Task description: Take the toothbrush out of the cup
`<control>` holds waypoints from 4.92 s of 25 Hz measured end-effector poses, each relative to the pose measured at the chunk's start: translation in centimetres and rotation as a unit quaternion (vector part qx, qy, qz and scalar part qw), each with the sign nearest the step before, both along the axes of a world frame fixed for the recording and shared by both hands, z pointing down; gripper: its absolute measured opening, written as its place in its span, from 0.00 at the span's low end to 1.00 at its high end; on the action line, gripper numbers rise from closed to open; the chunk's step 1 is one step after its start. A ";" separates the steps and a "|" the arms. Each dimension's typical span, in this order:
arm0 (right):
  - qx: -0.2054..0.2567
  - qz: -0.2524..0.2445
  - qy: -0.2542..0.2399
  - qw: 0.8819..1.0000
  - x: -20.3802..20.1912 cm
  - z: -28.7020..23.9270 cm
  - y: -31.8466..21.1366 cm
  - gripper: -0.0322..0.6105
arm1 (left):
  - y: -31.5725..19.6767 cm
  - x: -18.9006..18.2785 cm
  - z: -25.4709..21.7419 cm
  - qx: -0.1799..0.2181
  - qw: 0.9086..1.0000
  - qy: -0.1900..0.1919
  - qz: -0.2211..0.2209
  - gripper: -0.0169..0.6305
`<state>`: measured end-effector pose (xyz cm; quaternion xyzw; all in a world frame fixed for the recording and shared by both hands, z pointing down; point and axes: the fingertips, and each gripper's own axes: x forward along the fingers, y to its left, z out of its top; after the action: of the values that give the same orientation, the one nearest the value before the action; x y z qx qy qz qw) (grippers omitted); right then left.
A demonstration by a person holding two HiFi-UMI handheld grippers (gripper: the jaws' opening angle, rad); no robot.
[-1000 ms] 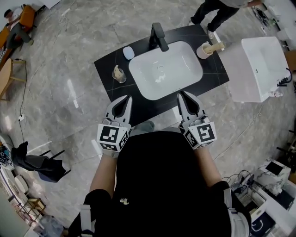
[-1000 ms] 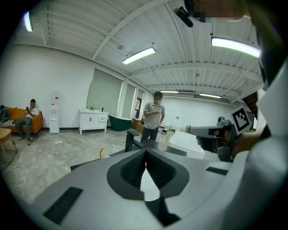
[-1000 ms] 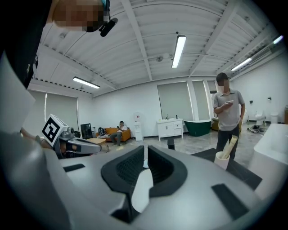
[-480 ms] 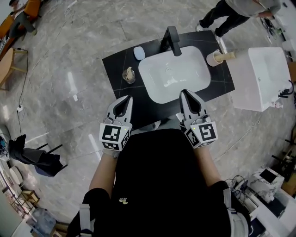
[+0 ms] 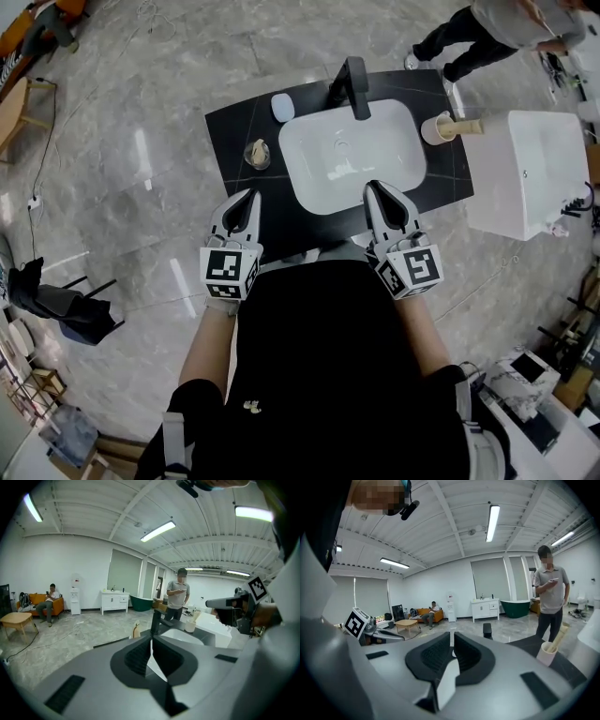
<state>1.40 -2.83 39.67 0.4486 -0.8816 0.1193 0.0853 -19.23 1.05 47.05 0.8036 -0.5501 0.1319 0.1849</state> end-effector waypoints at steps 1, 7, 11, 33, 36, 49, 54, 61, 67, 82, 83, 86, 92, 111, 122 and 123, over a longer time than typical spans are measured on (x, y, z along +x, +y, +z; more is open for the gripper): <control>-0.002 -0.001 0.002 1.000 0.3 0.0 -0.2 0.12 | -0.3 0.0 0.2 -0.002 1.000 -0.006 -0.002 0.06; -0.009 -0.003 0.020 1.000 2.3 0.5 -1.1 0.12 | -1.9 -0.4 2.1 -0.020 0.999 -0.028 -0.027 0.07; -0.012 0.003 0.027 1.000 4.1 0.8 -1.8 0.12 | -3.1 -0.6 3.4 -0.032 0.998 -0.045 -0.037 0.21; -0.021 0.052 0.042 0.998 8.6 1.5 -2.8 0.12 | -7.6 -1.6 5.7 -0.044 0.994 -0.083 -0.061 0.12; -0.021 0.055 0.041 0.997 8.8 1.6 -2.8 0.12 | -7.8 -1.8 5.8 -0.047 0.993 -0.083 -0.063 0.08; -0.014 0.053 0.033 0.998 9.5 1.3 -2.4 0.12 | -7.8 -1.6 4.6 -0.049 0.993 -0.090 -0.066 0.07; -0.005 0.046 0.023 0.999 9.7 0.8 -2.8 0.12 | -7.9 -1.6 3.0 -0.040 0.992 -0.098 -0.071 0.07; 0.007 0.029 -0.001 1.000 9.3 0.4 -3.8 0.12 | -7.7 -1.2 0.4 -0.027 0.991 -0.107 -0.076 0.07; 0.016 0.011 -0.019 1.000 8.6 -0.1 -4.7 0.12 | -7.5 -0.9 -2.7 -0.010 0.991 -0.105 -0.085 0.07; 0.024 -0.047 -0.055 0.997 5.1 -0.9 -6.0 0.12 | -4.8 0.4 -9.4 0.029 0.992 -0.060 -0.107 0.07; 0.023 -0.051 -0.056 0.997 4.8 -0.9 -6.0 0.12 | -4.6 0.4 -9.4 0.028 0.992 -0.058 -0.109 0.07; 0.020 -0.061 -0.058 0.996 4.2 -0.8 -6.0 0.12 | -3.7 0.5 -9.1 0.023 0.992 -0.048 -0.115 0.07; 0.013 -0.071 -0.058 0.996 3.6 -0.4 -5.7 0.12 | -2.5 1.4 -8.0 0.006 0.993 -0.030 -0.114 0.07; -0.016 0.033 -0.049 0.998 12.2 2.8 -6.9 0.12 | -5.2 8.1 -4.5 -0.035 0.998 -0.036 -0.033 0.07; -0.023 0.146 -0.030 0.989 23.5 6.1 -12.2 0.12 | -6.4 10.2 -3.2 -0.067 0.995 -0.058 -0.038 0.07; -0.025 0.157 -0.027 0.987 24.5 6.5 -12.6 0.13 | -6.6 10.4 -3.1 -0.070 0.995 -0.061 -0.039 0.07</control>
<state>25.88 -15.43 46.21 0.5757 -0.7990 0.1655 0.0527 -8.84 -5.51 43.93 0.7574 -0.5805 0.2113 0.2117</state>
